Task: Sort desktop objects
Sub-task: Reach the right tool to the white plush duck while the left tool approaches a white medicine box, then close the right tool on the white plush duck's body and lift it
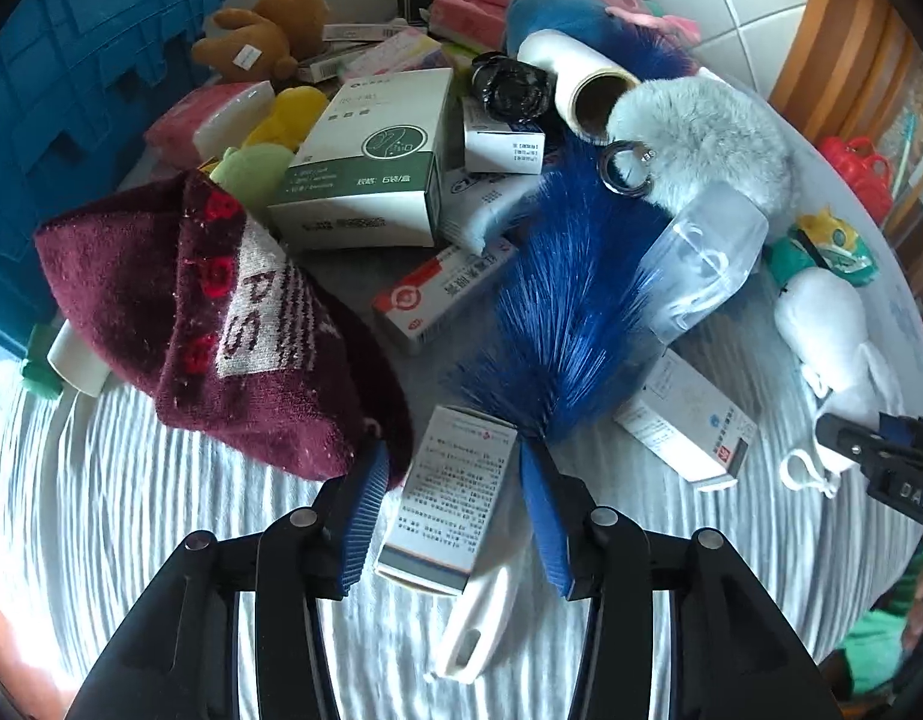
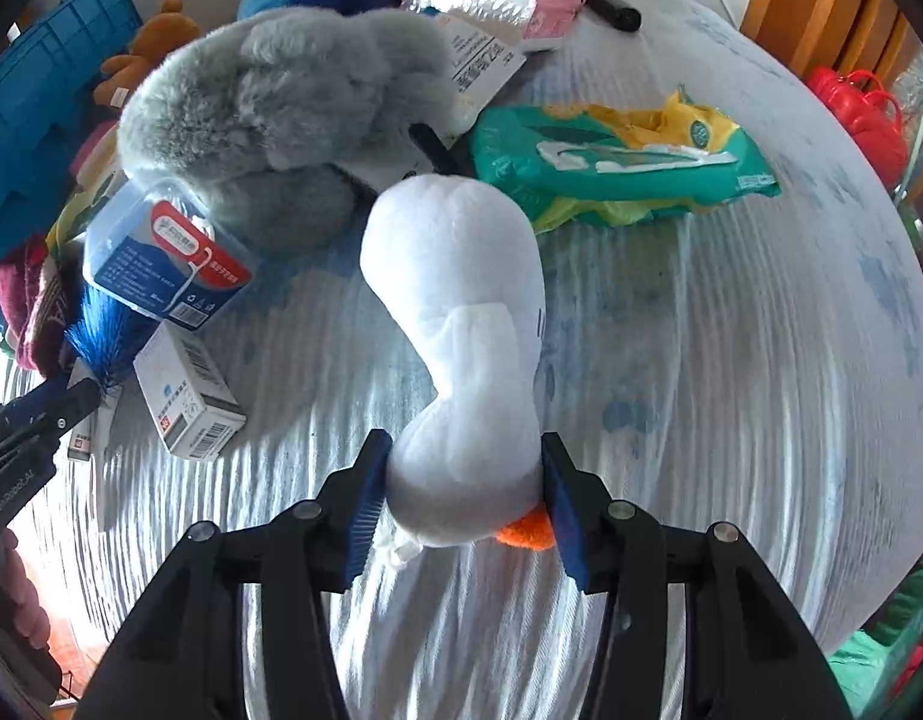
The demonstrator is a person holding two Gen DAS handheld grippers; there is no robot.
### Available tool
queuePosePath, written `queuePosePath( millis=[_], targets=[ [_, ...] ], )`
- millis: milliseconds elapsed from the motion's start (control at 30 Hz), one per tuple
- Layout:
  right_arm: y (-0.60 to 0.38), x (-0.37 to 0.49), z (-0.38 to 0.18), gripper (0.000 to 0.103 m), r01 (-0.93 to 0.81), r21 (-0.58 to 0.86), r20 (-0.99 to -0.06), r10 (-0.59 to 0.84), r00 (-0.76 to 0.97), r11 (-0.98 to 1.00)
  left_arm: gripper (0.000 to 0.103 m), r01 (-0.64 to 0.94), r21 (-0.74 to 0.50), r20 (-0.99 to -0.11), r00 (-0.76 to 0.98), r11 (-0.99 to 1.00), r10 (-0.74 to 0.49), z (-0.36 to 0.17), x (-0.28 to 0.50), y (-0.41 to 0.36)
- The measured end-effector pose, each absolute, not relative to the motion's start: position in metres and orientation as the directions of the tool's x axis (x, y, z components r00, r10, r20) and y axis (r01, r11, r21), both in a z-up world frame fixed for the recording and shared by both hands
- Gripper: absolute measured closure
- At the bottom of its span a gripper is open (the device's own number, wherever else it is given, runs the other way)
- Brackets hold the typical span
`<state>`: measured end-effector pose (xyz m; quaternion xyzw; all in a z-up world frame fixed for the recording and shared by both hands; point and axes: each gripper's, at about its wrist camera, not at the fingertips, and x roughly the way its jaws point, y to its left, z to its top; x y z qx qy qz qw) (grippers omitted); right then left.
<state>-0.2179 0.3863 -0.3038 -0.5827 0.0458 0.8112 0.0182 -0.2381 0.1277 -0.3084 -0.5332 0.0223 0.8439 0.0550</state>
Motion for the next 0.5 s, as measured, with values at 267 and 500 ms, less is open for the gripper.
queuePosePath(
  millis=[267,500],
  targets=[
    [0.386,-0.220,-0.306,0.035,-0.069,0.059,-0.953,-0.036,-0.302,-0.996,0.052,-0.142,-0.027,-0.912,-0.402,-0.989,0.083,-0.314,-0.230,0.114],
    [0.385,-0.223,-0.301,0.036,-0.076,0.046,-0.954,-0.022,-0.299,-0.996,0.058,-0.143,0.029,-0.914,-0.405,-0.989,0.032,-0.316,-0.240,0.114]
  ],
)
